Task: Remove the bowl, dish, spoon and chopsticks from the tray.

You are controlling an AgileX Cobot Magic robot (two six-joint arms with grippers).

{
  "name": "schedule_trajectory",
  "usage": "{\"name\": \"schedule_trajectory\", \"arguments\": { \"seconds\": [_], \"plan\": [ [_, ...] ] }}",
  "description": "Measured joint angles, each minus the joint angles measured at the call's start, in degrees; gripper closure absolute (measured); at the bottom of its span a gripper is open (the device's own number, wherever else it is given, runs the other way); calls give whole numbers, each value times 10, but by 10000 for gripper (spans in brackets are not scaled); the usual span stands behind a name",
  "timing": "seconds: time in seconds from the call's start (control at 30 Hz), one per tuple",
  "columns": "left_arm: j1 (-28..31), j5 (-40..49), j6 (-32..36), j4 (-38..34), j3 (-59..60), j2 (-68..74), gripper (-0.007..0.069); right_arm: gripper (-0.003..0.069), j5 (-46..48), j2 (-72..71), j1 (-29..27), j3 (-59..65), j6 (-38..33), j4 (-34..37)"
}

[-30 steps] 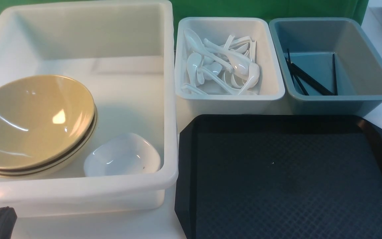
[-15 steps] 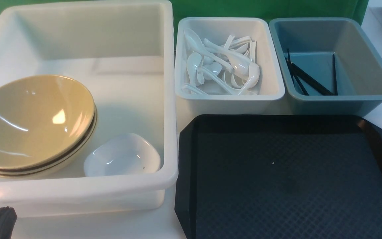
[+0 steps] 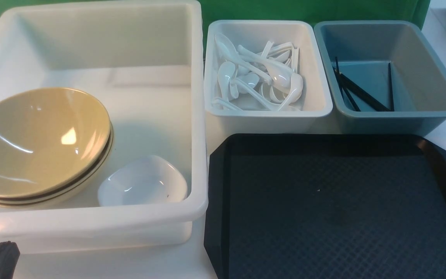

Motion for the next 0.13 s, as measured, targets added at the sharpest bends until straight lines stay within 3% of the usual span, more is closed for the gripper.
{"name": "schedule_trajectory", "arguments": {
  "seconds": [0.13],
  "plan": [
    [0, 0, 0, 0, 0, 0, 636, 484, 0, 0, 0, 0, 0, 0]
  ]
}}
